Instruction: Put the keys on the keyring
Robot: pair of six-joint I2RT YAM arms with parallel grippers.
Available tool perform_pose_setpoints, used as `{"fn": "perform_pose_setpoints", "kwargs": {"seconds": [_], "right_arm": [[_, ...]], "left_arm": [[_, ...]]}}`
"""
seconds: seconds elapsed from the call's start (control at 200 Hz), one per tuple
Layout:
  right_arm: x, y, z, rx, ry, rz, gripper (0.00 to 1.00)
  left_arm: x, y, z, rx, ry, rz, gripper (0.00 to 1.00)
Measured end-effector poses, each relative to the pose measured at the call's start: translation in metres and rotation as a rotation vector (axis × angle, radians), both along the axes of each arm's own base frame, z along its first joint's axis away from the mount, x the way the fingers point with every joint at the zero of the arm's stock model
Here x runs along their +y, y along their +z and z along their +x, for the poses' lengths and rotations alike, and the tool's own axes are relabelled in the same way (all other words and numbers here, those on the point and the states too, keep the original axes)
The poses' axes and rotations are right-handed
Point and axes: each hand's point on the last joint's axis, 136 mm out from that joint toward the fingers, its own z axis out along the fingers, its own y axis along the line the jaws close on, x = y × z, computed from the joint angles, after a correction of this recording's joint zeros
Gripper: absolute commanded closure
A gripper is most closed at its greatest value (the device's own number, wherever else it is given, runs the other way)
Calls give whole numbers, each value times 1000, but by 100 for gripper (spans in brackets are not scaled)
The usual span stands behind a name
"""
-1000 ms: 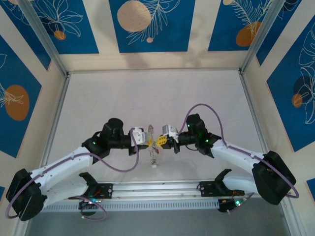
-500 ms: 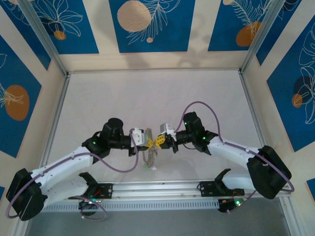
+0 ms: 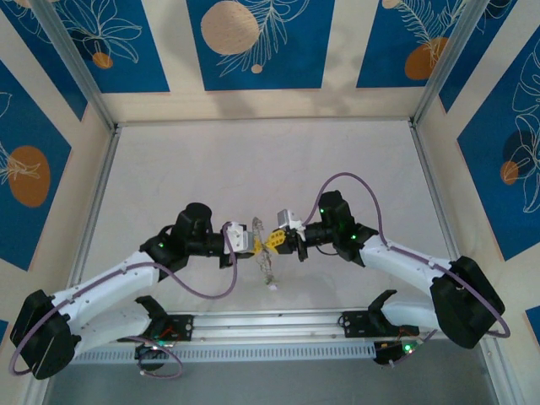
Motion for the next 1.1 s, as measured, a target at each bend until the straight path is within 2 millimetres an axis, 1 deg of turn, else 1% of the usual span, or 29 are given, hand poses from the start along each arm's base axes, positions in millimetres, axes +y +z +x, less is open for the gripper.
{"fn": "perform_pose_setpoints", "kwargs": {"seconds": [0.235, 0.295, 0.345, 0.445, 0.585, 0.715, 0.755, 0.85, 0.96, 1.1], "right_arm": [[-1, 2, -1, -2, -2, 2, 100], [-1, 2, 0, -4, -6, 1, 88], [-1, 1, 2, -4, -16, -4, 81], [-1, 0, 5, -11, -34, -10, 78], [-3, -7, 6, -10, -50, -16, 69], [-7, -21, 1, 6, -52, -29, 68], [-8, -25, 0, 14, -52, -36, 66], [-8, -26, -2, 12, -48, -36, 65], [-6, -25, -3, -2, -36, -30, 71], [-2, -30, -7, -7, -14, -38, 71]], "left_arm": [[5, -8, 6, -6, 39, 48, 100], [6, -10, 6, -6, 46, 59, 100], [7, -10, 7, -7, 50, 61, 100], [7, -10, 7, -8, 52, 62, 100], [6, -9, 7, -11, 50, 59, 100], [5, -7, 7, -12, 46, 55, 100], [5, -6, 6, -15, 39, 52, 100], [4, -2, 3, -16, 19, 43, 100], [3, 2, -4, -27, -24, 26, 100], [3, 2, -12, -36, -74, 21, 100]]}}
